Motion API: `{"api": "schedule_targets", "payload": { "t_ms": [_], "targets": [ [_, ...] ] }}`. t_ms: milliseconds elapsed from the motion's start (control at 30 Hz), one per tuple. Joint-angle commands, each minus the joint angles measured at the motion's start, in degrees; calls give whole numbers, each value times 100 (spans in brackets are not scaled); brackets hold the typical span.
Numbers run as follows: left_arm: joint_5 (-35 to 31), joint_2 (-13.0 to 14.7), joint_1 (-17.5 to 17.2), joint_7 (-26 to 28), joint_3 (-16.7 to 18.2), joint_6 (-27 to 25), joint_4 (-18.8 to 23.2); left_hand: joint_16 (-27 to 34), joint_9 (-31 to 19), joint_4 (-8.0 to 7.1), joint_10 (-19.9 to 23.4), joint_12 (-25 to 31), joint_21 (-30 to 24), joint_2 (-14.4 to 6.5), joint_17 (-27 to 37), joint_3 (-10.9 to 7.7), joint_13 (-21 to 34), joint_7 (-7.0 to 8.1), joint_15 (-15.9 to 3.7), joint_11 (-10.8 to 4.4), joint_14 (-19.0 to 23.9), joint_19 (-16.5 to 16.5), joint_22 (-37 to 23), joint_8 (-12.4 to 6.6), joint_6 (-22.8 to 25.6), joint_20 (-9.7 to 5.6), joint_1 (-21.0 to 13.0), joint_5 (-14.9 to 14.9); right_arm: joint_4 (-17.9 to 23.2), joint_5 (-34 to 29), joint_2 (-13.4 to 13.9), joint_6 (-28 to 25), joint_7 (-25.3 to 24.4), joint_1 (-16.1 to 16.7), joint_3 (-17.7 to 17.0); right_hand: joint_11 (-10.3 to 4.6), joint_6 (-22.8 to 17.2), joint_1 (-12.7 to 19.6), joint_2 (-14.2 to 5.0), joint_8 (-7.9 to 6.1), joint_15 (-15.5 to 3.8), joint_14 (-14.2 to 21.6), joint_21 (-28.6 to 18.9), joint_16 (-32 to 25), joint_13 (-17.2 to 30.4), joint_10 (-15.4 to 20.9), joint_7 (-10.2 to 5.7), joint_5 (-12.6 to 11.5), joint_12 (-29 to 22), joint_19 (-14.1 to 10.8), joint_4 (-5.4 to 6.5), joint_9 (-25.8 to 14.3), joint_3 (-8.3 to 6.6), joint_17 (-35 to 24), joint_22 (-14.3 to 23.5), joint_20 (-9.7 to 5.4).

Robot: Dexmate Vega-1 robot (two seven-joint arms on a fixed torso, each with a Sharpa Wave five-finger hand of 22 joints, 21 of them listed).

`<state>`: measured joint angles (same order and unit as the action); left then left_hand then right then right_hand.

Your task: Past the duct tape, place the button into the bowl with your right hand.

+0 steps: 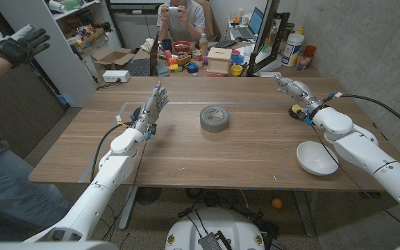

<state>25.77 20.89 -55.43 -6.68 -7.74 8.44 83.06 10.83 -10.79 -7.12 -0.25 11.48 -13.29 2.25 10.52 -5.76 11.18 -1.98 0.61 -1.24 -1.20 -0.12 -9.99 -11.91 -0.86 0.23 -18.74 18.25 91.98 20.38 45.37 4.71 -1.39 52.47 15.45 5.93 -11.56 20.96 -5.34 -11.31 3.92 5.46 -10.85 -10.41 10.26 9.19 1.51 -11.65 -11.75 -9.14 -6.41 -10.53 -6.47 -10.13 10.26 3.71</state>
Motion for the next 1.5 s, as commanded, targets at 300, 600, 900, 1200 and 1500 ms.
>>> {"api": "schedule_targets", "payload": {
  "t_ms": [300, 600, 900, 1200, 1500],
  "targets": [
    [-12, 4, -92, 77, -4, 2, 93, 10, -19, -8, -3, 39, 13, -57, 30, 59, 9, 5, -6, -3, -32, 12, -32, -20, 67, 29, -37, 38, 706, -1167, 732, -808, -407, 162, -41, -58, -28, 225, 19, -9, -30, -151, 18, 40, 29, -3, -92, 20, 4, 68, -135, -25, -54, -11, 12, 114],
    [-16, 10, -125, 106, -11, 16, 134, 11, -21, -6, -4, 39, 31, -67, 30, 71, 8, 11, -6, -18, -32, 1, -34, -25, 97, 131, -41, 45, 1028, -1979, 979, -1370, -438, 95, 126, -100, -57, 316, 78, -17, -25, -286, 28, 49, 32, -63, -154, 35, 16, 173, -186, -28, -59, -13, 13, 315],
    [-18, 27, -196, 169, 5, 30, 213, 13, -22, -3, 0, 41, 42, -77, 31, 81, 7, 14, -5, -6, -29, 2, -36, -23, 107, 85, -45, 50, 1234, -2491, 1113, -1830, -258, 47, 199, -159, -37, 423, 198, -2, 277, -466, 10, 43, 40, -181, -239, 31, 29, 235, -226, -34, -39, -17, 13, 782],
    [2, 53, -244, 185, 0, 10, 280, 14, -23, 0, 8, 44, 55, -86, 31, 93, 6, 32, -7, -14, -30, -3, -37, -20, 116, 175, -49, 56, 1277, -2881, 1196, -2139, 16, -78, 277, -176, 51, 511, 270, 23, 425, -545, -10, 32, 46, -340, -314, 6, 61, 228, -253, -38, -34, -18, 15, 862],
    [2, 75, -330, 258, 13, -12, 374, 13, -25, 1, 3, 43, 71, -96, 32, 107, 7, 57, -3, -4, -37, -17, -40, -19, 130, 272, -51, 61, 1273, -3409, 1322, -2455, 448, -326, 471, -178, 196, 661, 361, 47, 457, -558, -57, 6, 56, -509, -394, -76, 80, 118, -300, -45, -39, -20, 22, 865]
  ]
}}
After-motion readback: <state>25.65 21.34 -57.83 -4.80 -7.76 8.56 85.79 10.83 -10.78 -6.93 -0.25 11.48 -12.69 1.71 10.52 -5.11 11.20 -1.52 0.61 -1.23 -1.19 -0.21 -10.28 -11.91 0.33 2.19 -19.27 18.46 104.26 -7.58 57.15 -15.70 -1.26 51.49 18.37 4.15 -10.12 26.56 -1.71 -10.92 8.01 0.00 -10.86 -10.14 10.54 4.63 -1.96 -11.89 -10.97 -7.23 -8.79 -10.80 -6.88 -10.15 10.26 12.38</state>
